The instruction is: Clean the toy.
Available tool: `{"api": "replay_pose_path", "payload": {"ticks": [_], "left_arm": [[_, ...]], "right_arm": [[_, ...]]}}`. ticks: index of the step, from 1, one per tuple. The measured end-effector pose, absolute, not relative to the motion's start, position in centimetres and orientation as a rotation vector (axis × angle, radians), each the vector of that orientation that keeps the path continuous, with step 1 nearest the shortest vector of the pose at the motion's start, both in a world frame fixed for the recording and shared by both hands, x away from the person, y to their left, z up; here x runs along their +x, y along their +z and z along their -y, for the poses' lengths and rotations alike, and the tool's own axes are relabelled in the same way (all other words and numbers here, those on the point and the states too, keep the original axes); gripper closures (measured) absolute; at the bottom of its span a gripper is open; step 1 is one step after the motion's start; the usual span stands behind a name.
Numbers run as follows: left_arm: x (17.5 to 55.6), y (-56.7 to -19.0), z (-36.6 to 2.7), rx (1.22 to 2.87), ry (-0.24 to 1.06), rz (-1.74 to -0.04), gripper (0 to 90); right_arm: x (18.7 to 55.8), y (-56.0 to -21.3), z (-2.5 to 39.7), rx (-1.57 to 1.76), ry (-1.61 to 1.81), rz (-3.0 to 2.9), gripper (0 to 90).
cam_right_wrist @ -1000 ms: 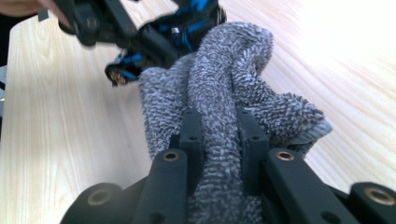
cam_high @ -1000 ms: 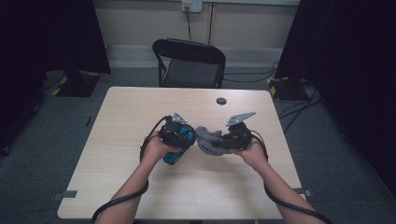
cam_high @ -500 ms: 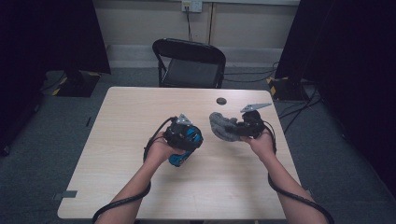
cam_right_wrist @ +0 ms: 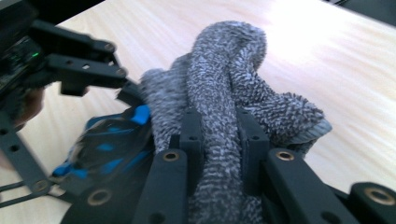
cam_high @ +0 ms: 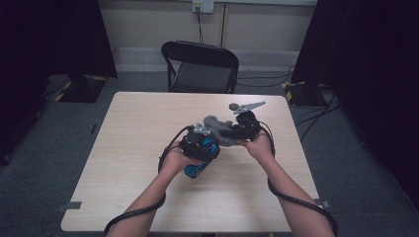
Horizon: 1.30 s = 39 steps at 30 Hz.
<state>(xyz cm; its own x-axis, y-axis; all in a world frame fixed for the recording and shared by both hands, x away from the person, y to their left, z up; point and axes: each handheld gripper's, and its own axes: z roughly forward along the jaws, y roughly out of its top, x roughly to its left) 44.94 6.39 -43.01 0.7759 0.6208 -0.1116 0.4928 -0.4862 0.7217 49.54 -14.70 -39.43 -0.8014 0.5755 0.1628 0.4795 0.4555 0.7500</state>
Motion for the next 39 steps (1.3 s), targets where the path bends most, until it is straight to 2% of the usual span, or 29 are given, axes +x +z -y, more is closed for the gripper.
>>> {"api": "replay_pose_path", "payload": {"ticks": [19,39], "left_arm": [[44.8,-42.8,-7.1,2.184,0.232,-0.816,25.6],[46.0,-42.9,-8.9,2.192,0.273,-0.913,25.6]], "right_arm": [[49.4,-40.1,14.1,0.905,1.243,-2.658,76.8],[47.8,-41.2,14.9,0.873,1.286,-2.674,76.7]]}}
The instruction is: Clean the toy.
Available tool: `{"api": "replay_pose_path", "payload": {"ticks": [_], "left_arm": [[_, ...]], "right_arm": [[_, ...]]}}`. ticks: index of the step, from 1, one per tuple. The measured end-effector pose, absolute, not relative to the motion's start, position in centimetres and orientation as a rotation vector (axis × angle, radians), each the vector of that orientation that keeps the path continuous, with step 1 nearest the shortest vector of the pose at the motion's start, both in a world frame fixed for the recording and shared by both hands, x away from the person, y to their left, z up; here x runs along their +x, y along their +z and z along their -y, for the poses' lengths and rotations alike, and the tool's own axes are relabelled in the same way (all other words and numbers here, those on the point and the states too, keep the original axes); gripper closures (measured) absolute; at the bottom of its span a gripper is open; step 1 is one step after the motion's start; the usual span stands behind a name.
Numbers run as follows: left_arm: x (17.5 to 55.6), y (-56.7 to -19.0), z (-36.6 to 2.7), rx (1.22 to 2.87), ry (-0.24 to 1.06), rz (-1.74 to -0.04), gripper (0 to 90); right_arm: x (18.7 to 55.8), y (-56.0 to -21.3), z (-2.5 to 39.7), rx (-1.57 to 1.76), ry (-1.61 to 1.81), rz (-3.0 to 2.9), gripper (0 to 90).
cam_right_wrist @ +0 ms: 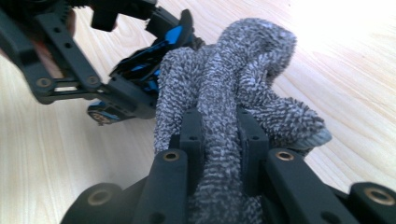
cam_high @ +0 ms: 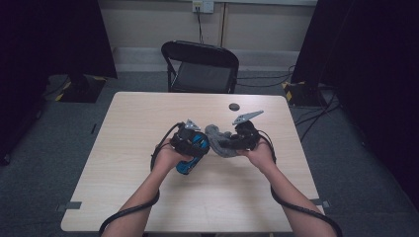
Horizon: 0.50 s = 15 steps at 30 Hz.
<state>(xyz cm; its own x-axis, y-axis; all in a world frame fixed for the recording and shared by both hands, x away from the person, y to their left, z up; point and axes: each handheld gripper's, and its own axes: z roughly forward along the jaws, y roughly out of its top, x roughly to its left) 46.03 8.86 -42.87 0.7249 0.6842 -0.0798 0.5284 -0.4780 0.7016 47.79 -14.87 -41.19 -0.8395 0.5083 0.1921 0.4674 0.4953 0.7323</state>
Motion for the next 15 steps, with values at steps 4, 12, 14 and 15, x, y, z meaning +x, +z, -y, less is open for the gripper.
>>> {"api": "replay_pose_path", "payload": {"ticks": [4,12,14,15], "left_arm": [[46.4,-42.8,-9.3,2.173,0.289,-0.945,25.6],[47.0,-42.5,-10.8,2.121,0.299,-1.014,25.7],[47.1,-42.2,-11.1,2.120,0.301,-1.013,25.7],[47.0,-42.1,-11.2,2.115,0.305,-1.014,25.7]], "right_arm": [[47.7,-41.0,14.8,0.863,1.284,-2.677,76.7],[47.1,-41.2,14.7,0.830,1.263,-2.709,76.6],[46.9,-41.2,14.8,0.825,1.266,-2.714,76.5],[46.8,-41.3,14.9,0.823,1.264,-2.711,76.6]]}}
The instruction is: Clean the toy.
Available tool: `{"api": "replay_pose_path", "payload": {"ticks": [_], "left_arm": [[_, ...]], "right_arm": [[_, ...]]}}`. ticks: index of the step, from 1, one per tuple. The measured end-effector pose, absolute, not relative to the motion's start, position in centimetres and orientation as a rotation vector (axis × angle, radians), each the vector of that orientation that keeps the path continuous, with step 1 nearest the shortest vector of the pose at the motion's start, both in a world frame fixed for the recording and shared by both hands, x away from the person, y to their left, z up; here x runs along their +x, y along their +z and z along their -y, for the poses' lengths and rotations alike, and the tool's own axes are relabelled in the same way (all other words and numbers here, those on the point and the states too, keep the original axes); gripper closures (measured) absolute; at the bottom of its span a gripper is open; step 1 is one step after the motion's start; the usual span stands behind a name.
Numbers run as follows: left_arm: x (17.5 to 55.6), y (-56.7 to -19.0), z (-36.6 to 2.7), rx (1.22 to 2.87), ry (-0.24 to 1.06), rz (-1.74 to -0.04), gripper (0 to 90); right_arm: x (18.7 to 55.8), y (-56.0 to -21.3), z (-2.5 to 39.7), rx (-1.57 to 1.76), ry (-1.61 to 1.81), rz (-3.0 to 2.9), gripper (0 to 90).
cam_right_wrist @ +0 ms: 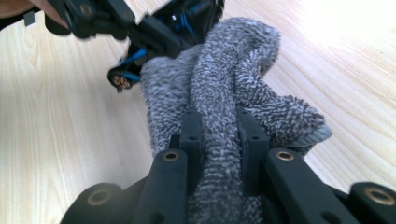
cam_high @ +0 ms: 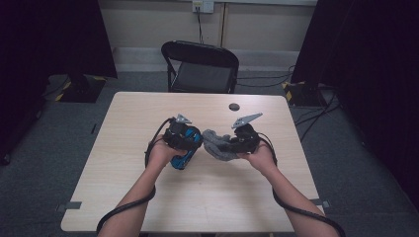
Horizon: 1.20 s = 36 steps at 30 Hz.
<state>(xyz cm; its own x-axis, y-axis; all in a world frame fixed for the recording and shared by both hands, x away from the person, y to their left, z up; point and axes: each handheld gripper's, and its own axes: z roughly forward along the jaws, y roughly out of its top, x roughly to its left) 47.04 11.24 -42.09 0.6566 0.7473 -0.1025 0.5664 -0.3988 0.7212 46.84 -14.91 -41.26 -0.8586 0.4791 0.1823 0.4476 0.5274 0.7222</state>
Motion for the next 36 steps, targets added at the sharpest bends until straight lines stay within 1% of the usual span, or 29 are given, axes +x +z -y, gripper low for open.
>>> {"api": "replay_pose_path", "payload": {"ticks": [9,19,27,36], "left_arm": [[46.3,-41.1,-11.1,2.114,0.296,-0.966,25.7],[45.2,-41.1,-8.7,2.131,0.236,-0.879,25.7],[44.6,-41.2,-6.6,2.146,0.200,-0.821,25.7],[44.2,-41.4,-5.0,2.161,0.178,-0.778,25.6]], "right_arm": [[47.4,-41.5,16.8,0.913,1.253,-2.667,76.5],[49.6,-40.1,18.7,1.022,1.217,-2.558,76.4],[50.7,-39.4,17.5,1.035,1.204,-2.538,76.4],[50.7,-38.9,15.3,0.990,1.221,-2.558,76.4]]}}
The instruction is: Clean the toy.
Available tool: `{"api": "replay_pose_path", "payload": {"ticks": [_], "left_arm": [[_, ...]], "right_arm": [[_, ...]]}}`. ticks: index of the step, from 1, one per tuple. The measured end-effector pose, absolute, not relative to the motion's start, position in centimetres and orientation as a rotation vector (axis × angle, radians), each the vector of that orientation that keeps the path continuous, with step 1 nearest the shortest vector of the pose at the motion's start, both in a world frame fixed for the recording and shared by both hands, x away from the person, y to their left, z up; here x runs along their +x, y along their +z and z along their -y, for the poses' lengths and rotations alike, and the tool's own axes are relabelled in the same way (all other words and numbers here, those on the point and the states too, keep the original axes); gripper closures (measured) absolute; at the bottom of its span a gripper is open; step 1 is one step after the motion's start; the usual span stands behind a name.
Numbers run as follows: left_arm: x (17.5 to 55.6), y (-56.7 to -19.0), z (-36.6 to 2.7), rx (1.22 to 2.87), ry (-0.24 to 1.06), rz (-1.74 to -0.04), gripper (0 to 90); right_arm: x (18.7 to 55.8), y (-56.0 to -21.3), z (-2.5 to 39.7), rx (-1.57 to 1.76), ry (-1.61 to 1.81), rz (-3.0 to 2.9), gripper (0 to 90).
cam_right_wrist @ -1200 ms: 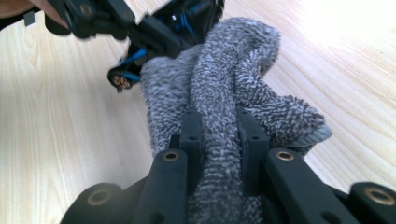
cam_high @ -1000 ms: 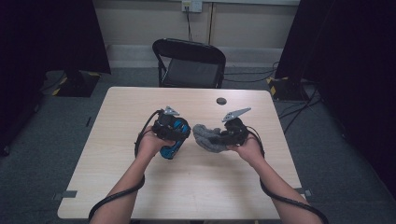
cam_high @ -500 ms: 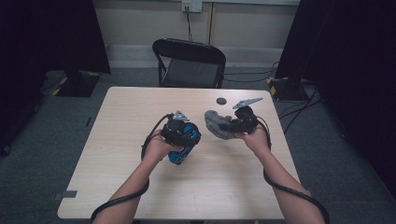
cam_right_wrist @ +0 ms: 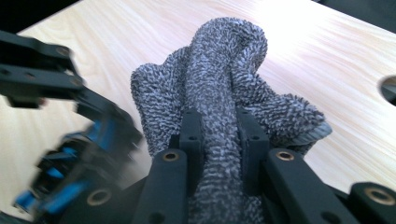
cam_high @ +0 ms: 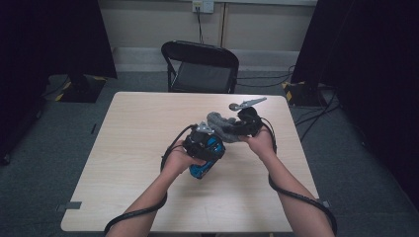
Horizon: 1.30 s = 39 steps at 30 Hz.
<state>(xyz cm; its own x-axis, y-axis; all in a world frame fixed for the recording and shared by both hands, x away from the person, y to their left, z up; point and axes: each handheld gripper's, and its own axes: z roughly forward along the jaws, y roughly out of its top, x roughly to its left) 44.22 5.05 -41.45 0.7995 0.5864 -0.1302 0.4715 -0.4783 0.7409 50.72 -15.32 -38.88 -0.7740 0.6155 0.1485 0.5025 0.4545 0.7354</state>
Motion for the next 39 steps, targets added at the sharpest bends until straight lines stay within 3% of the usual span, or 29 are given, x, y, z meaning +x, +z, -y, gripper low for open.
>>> {"api": "replay_pose_path", "payload": {"ticks": [39], "left_arm": [[46.7,-42.3,-9.5,2.146,0.264,-0.984,25.6]], "right_arm": [[47.4,-40.0,15.2,0.817,1.289,-2.671,76.5]]}}
